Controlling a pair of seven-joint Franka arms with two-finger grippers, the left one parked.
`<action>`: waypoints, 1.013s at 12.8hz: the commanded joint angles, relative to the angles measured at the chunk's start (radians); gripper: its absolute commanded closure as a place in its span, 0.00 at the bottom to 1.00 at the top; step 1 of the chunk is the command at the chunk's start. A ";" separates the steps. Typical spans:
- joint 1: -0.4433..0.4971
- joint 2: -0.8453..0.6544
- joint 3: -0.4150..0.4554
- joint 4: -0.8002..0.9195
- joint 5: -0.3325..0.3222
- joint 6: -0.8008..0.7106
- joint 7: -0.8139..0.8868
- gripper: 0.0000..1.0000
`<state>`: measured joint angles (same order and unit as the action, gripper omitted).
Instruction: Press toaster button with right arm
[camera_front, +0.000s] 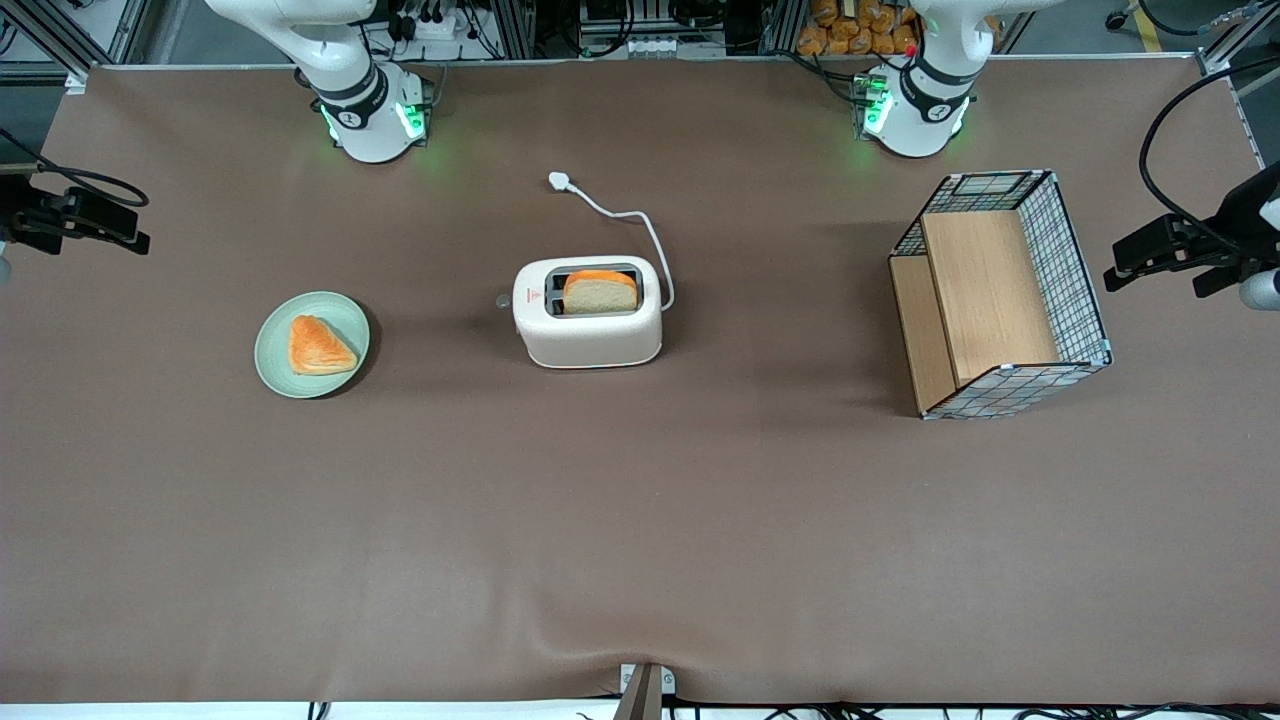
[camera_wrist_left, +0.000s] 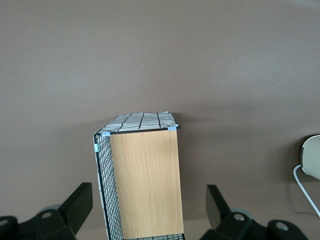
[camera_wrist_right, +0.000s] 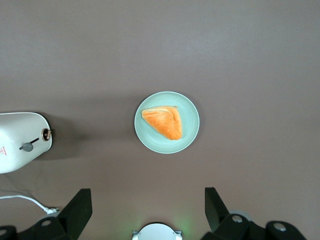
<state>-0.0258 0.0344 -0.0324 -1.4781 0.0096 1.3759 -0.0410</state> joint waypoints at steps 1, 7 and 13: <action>0.006 -0.028 -0.004 -0.027 -0.003 0.012 0.018 0.00; 0.006 -0.005 -0.004 0.051 0.010 -0.026 0.012 0.00; -0.014 0.004 -0.006 0.045 0.078 -0.044 0.015 0.00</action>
<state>-0.0273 0.0329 -0.0352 -1.4391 0.0372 1.3541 -0.0409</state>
